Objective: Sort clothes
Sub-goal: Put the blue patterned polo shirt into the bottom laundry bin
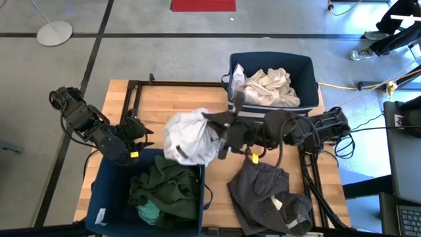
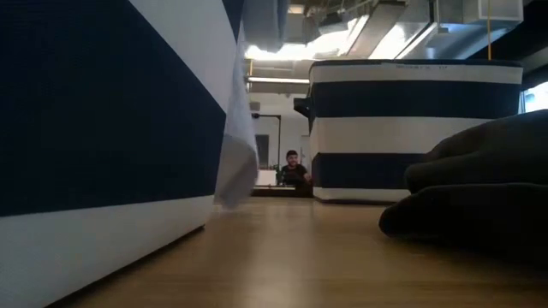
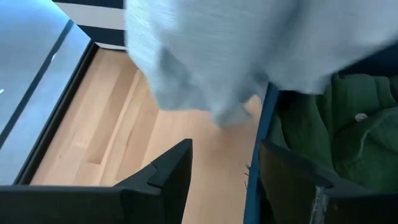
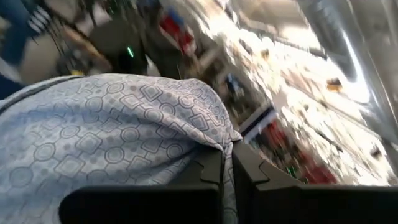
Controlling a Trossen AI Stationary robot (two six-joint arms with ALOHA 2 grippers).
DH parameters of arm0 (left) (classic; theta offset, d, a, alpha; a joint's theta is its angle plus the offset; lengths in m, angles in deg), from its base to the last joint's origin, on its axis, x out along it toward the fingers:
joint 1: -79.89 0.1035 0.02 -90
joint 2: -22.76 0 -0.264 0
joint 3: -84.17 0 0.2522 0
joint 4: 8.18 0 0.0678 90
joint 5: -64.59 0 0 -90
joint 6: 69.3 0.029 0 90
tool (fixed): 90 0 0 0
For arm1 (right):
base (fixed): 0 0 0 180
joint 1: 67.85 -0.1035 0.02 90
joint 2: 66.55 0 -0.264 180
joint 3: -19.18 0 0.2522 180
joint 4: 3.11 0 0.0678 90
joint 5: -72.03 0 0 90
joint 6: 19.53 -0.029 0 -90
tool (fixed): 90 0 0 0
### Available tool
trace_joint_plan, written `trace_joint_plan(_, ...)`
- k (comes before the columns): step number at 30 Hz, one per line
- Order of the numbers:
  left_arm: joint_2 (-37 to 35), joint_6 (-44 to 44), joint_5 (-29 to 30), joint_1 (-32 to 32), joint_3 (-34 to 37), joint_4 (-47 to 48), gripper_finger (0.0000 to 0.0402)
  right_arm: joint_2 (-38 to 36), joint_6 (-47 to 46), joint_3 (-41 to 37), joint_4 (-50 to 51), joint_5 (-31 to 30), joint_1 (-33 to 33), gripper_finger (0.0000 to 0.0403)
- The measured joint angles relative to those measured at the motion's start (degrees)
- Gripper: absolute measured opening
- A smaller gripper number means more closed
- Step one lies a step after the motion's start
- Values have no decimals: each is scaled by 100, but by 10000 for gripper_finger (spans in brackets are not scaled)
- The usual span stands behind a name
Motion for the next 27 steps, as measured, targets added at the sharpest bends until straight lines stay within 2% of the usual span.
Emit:
trace_joint_plan(11,0,57,132,0,0,2,172,702,107,-2,-1777,2011,-18,12)
trace_joint_plan(16,0,47,160,0,1,2,172,1124,-389,-2,-2039,2674,-22,12)
trace_joint_plan(23,0,22,160,0,2,2,172,1769,-1089,-2,-1518,2754,-17,29)
trace_joint_plan(27,0,22,160,0,2,2,172,1981,-1104,-2,-952,2428,-17,38)
